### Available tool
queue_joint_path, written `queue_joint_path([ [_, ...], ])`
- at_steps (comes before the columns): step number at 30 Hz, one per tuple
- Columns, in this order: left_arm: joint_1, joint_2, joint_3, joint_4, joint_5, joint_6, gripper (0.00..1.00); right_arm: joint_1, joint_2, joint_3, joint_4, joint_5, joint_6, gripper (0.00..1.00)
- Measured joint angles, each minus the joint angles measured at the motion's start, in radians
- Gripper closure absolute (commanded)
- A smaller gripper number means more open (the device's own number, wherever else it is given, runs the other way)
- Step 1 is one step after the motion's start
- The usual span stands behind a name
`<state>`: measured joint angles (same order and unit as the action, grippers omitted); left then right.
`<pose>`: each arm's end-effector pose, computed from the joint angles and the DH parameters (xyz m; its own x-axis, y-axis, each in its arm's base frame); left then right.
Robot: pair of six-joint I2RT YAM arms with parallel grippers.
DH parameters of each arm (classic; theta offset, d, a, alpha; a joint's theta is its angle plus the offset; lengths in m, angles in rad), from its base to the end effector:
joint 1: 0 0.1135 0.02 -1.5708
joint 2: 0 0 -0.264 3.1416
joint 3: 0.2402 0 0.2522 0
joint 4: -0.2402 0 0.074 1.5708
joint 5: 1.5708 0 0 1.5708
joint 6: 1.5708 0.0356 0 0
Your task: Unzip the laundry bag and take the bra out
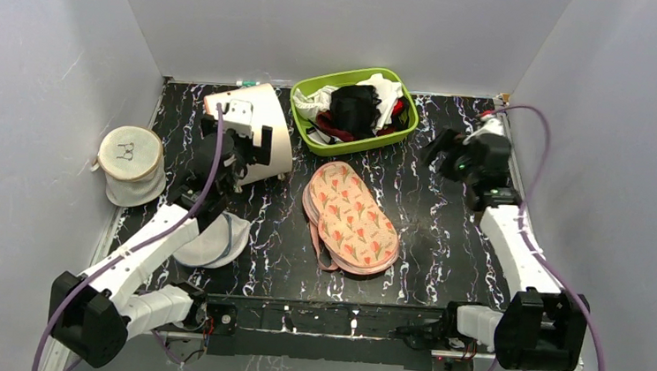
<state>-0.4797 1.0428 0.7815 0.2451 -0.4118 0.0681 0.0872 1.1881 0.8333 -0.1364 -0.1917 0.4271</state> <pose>0.2246 -0.1008 0.3345 -0.0097 0.0754 -0.9971 0.0687 0.9948 0.0745 0.2664 0.0301 0.2782 -0.5324 0.3617 -0.7653 -0.0355 0.8938 0.4471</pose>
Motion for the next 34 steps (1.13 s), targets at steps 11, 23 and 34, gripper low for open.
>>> queue_joint_path([
  [11,0.293,0.146,0.459,-0.236,0.238,-0.156,0.02,-0.154,-0.045,0.433,-0.204,-0.025,-0.111,0.02],
  [23,0.301,-0.109,0.762,-0.347,0.370,-0.196,0.02,0.068,-0.266,0.747,-0.341,0.135,-0.291,0.02],
  [34,0.298,-0.138,0.657,-0.328,0.427,-0.153,0.02,0.077,-0.280,0.762,-0.405,0.203,-0.247,0.02],
])
